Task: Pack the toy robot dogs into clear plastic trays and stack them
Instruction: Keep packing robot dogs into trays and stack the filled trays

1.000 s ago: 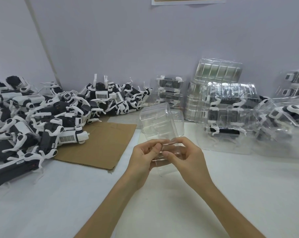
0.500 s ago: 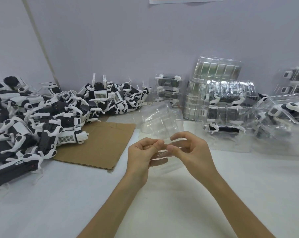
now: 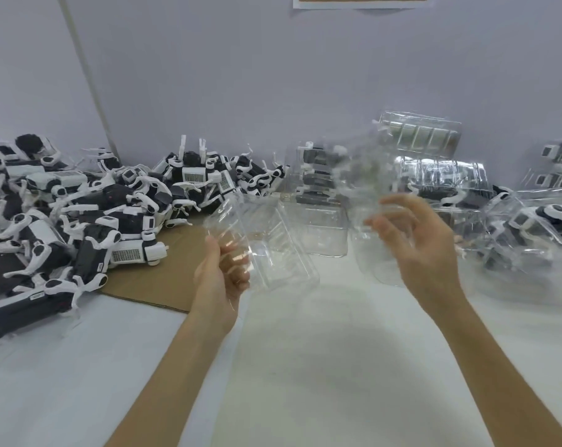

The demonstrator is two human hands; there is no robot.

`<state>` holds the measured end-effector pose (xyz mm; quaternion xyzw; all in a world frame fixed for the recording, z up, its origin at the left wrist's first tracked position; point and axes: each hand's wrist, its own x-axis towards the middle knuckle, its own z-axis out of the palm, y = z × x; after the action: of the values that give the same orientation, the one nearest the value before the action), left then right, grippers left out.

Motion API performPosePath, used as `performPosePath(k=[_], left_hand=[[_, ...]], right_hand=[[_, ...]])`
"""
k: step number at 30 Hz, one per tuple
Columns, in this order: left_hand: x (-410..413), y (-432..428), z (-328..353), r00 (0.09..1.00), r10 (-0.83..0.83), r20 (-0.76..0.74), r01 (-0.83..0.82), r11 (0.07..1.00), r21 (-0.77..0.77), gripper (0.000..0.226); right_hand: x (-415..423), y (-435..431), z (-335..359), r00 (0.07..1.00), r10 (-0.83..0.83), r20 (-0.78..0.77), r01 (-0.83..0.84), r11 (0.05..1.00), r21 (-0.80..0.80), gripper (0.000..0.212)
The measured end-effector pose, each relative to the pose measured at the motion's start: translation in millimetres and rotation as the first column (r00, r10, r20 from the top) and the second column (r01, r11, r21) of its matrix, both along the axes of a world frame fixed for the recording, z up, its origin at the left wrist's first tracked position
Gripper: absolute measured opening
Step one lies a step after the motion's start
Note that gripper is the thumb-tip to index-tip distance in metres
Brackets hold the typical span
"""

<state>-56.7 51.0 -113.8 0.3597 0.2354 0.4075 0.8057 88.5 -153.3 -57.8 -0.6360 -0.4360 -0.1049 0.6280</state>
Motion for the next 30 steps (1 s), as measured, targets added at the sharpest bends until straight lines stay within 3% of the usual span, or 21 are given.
performPosePath(k=[4, 9, 15, 16, 19, 20, 26, 30], left_hand=[[3, -2, -3, 0.99, 0.07, -0.125, -0.064, 0.997, 0.053, 0.038], [4, -4, -9, 0.951, 0.204, -0.233, -0.213, 0.977, -0.012, 0.04], [1, 12, -13, 0.94, 0.236, -0.245, -0.282, 0.944, -0.171, 0.037], [1, 13, -12, 0.942, 0.233, -0.242, -0.282, 0.94, -0.193, 0.036], [2, 12, -13, 0.949, 0.213, -0.233, -0.265, 0.939, -0.221, 0.035], [3, 11, -13, 0.95, 0.205, -0.233, -0.257, 0.941, -0.22, 0.035], [6, 8, -17, 0.959, 0.178, -0.219, -0.227, 0.947, -0.227, 0.036], [6, 7, -16, 0.966, 0.154, -0.205, -0.199, 0.955, -0.219, 0.036]], right_hand=[[28, 45, 35, 0.93, -0.094, 0.354, 0.175, 0.963, -0.205, 0.03], [85, 110, 46, 0.823, -0.009, 0.568, 0.433, 0.658, -0.616, 0.041], [117, 143, 3, 0.83, 0.15, 0.537, 0.467, 0.339, -0.817, 0.042], [119, 147, -2, 0.832, 0.111, 0.544, 0.48, 0.35, -0.805, 0.045], [118, 168, -4, 0.861, -0.019, 0.508, 0.445, 0.511, -0.735, 0.063], [119, 178, -1, 0.879, -0.013, 0.476, 0.415, 0.512, -0.752, 0.07], [132, 218, -33, 0.94, 0.065, 0.335, 0.311, 0.24, -0.92, 0.088], [137, 220, -52, 0.965, 0.047, 0.259, 0.243, 0.219, -0.945, 0.086]])
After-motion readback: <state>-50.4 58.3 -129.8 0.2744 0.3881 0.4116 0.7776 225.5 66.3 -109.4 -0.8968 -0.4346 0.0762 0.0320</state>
